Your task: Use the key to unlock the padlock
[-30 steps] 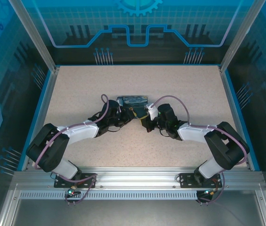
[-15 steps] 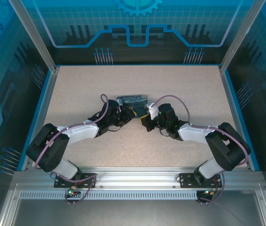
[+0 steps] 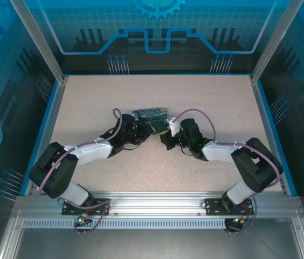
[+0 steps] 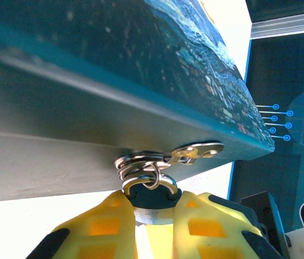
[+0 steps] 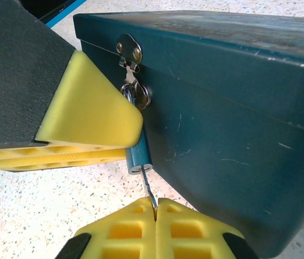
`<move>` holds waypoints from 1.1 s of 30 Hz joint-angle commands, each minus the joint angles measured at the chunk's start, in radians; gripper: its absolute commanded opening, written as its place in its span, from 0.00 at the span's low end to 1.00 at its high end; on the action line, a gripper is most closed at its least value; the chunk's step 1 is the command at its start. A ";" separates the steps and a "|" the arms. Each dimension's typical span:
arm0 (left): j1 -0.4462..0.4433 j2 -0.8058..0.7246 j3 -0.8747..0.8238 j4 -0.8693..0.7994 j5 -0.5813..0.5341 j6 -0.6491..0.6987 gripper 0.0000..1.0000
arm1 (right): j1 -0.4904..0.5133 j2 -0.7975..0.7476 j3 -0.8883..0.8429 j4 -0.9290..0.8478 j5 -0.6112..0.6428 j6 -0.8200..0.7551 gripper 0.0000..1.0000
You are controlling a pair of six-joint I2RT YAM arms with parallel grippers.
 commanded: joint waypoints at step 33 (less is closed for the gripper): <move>-0.021 -0.034 0.017 -0.003 0.087 -0.016 0.04 | -0.035 0.039 0.099 0.060 -0.136 0.014 0.01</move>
